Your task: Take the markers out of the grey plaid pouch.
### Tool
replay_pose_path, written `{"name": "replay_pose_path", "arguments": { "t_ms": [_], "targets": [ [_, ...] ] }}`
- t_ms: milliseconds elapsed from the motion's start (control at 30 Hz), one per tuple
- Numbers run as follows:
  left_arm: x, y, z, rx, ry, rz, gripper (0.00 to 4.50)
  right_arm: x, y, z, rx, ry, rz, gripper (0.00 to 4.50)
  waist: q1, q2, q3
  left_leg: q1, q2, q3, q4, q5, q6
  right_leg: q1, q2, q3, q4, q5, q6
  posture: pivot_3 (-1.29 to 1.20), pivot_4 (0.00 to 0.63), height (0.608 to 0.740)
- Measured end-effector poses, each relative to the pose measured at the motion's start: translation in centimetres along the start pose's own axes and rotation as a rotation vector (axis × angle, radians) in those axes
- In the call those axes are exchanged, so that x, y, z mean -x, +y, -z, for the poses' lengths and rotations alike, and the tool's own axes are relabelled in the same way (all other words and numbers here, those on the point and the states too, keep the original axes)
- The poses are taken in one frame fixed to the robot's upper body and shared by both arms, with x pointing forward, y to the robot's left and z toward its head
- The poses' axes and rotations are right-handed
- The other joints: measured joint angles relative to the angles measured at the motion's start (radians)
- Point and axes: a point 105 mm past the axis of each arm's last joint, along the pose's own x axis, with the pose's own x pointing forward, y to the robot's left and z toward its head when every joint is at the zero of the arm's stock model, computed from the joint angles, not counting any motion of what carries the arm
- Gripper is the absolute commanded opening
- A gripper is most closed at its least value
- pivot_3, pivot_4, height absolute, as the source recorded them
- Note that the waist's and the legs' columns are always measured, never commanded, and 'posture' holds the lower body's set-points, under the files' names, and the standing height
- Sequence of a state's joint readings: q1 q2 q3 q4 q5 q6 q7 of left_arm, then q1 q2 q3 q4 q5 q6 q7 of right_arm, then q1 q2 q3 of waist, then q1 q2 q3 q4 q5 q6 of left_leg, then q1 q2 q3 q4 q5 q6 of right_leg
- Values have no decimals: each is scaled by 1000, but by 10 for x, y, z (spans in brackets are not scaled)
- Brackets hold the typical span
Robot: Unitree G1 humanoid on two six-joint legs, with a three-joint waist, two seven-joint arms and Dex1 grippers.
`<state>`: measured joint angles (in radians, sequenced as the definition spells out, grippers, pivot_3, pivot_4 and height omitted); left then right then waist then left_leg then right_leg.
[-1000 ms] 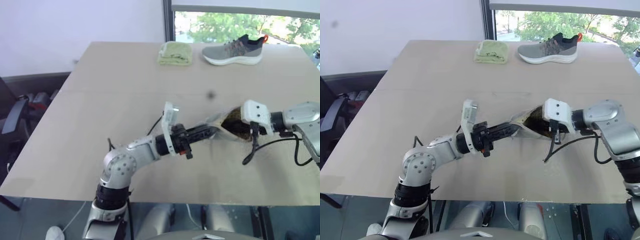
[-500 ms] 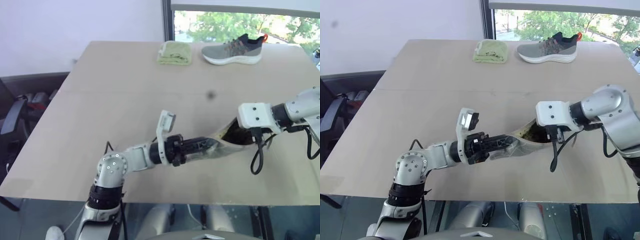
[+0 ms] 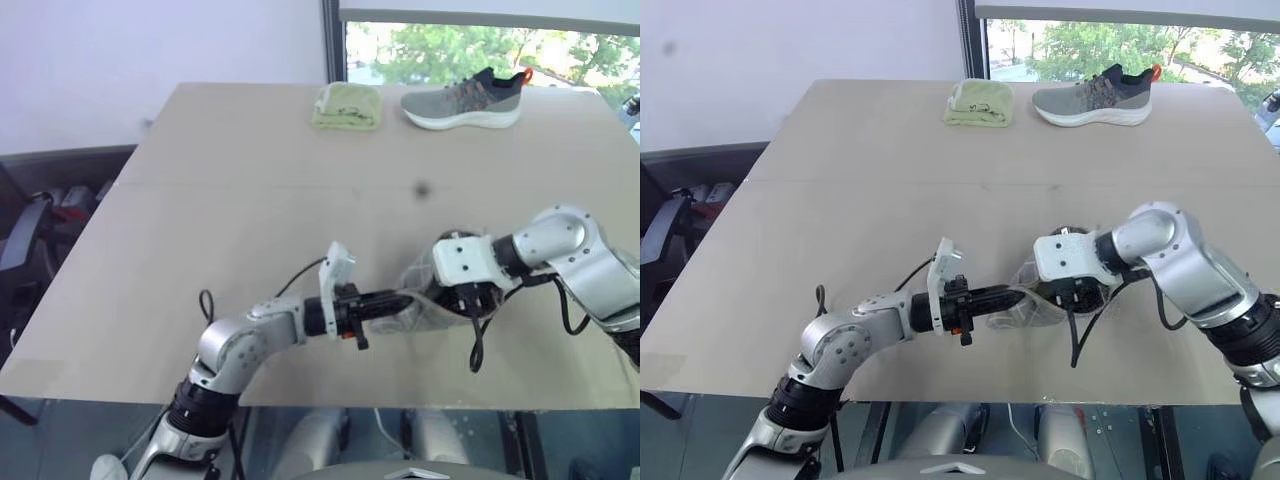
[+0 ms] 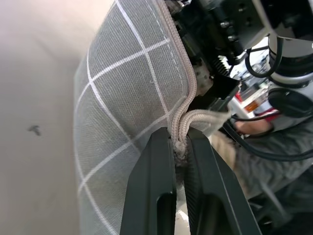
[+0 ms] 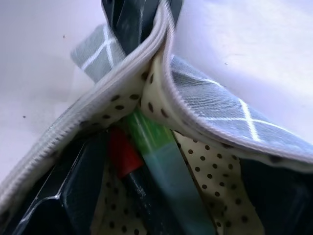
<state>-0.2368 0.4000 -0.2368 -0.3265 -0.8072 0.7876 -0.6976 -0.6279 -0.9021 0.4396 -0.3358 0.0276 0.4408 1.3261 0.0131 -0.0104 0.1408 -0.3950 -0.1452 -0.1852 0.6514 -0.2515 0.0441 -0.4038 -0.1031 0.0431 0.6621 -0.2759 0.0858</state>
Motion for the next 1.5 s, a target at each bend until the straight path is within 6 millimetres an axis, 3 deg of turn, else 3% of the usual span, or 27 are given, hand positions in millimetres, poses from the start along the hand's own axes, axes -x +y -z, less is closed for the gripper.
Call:
{"name": "replay_pose_path", "arguments": {
  "t_ms": [300,400,500,600,1067,1500],
  "targets": [
    [2,-2,2,-51,24,-3,0,-19,5,27,98,122,-42,4190,-1,0,0,1,0,0,0,0,0,0,0,0,1,0,0,0,150,740],
    [2,-2,2,-50,27,-5,0,-19,3,30,145,133,-38,3397,-1,0,0,2,0,0,0,0,0,1,0,0,0,0,0,0,150,740],
    [3,-1,3,-60,36,-8,0,-21,0,30,151,126,-18,1943,-2,-1,-1,5,0,0,0,0,0,3,1,0,1,0,0,0,150,740],
    [4,-2,3,-101,53,-10,0,-21,-4,29,115,99,2,833,0,-1,0,5,1,0,0,0,0,3,1,0,1,1,-1,0,150,740],
    [13,7,-9,-199,76,-32,0,22,-13,21,-64,-19,92,807,1,0,0,2,1,-1,0,0,0,1,1,-1,0,1,-1,0,150,740],
    [21,24,-27,-318,124,-89,0,40,-20,1,-112,-128,167,806,0,0,0,-1,0,-1,0,0,0,0,1,-1,-1,1,-1,0,150,740]
  ]
}}
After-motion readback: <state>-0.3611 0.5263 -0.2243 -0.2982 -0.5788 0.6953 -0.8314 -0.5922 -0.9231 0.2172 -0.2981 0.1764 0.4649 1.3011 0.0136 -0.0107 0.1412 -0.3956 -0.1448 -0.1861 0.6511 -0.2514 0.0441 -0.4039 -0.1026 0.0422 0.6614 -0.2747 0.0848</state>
